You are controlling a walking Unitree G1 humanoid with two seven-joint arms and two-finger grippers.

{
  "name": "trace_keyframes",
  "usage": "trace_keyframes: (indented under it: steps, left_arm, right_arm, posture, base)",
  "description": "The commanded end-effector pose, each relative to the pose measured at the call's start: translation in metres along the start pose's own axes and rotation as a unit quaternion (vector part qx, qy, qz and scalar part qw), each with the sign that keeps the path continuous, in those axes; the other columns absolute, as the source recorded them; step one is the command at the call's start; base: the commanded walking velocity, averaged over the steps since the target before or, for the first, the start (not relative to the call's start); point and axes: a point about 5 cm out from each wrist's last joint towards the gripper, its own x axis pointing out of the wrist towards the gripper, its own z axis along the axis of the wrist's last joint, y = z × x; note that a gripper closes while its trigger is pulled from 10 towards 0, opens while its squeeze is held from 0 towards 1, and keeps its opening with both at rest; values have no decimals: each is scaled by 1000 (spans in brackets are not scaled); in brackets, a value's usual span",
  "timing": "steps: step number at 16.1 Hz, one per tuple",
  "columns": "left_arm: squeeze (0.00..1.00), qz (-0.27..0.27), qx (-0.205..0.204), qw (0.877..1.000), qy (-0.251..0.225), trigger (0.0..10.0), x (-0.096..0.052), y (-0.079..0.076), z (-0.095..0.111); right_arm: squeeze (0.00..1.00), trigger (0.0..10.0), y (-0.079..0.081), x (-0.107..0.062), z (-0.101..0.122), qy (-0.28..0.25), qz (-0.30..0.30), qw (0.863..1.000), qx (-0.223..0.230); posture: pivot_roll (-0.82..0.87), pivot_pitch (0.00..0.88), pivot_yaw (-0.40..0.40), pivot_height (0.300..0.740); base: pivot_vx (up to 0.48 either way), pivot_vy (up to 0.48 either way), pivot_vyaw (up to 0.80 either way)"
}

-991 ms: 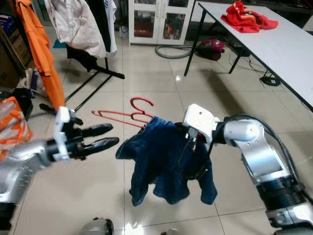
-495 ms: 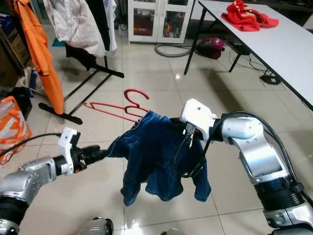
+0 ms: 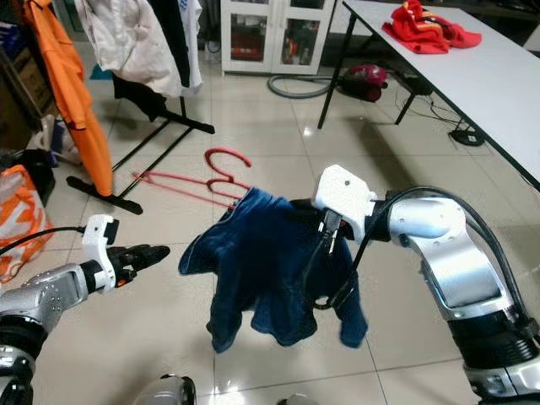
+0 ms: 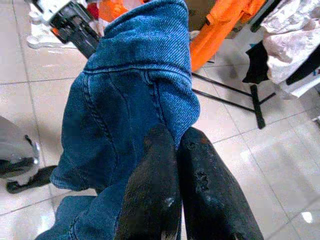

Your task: Hang hanger

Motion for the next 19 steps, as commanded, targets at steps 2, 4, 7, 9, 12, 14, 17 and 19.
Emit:
trace_keyframes:
  steps: [2, 4, 7, 9, 12, 14, 17, 19]
  left_arm:
    - [0, 13, -23, 1000, 4, 10000, 4, 2, -2]
    - [0, 6, -46, 999, 8, 10000, 9, -2, -7]
    - [0, -1, -54, 998, 15, 10000, 16, -8, -14]
    - [0, -5, -55, 998, 27, 10000, 20, -11, -19]
    - [0, -4, -46, 998, 53, 10000, 20, -11, -29]
    - [0, -1, -36, 997, 75, 2588, 20, -11, -37]
    - [0, -1, -33, 997, 76, 0, 20, -10, -37]
    - [0, 5, -33, 996, 80, 0, 17, -7, -38]
  right_arm:
    - [0, 0, -1, -10, 12, -18, -2, 1000, -9]
    - [0, 0, 2, -10, 19, -30, 4, 999, -9]
    - [0, 0, 5, -11, 30, -47, 14, 999, -13]
    - [0, 0, 9, -13, 36, -52, 26, 998, -15]
    - [0, 0, 10, -17, 36, -43, 33, 998, -19]
    - [0, 0, 11, -17, 39, -47, 36, 998, -16]
    - [0, 0, 11, -18, 40, -48, 37, 998, -11]
    - [0, 0, 11, -19, 37, -40, 39, 998, -9]
  posture:
    - [16, 55, -73, 740]
    - [14, 55, -71, 740]
    - [9, 58, -71, 740]
    - [6, 60, -72, 740]
    - [2, 63, -72, 740]
    - [3, 64, -72, 740]
    - [3, 65, -71, 740]
    - [5, 66, -71, 740]
  base:
    - [0, 0, 0]
    - [0, 0, 0]
    - [0, 0, 0]
    - [0, 0, 0]
    - [0, 0, 0]
    - [0, 0, 0]
    - [0, 0, 0]
    - [0, 0, 0]
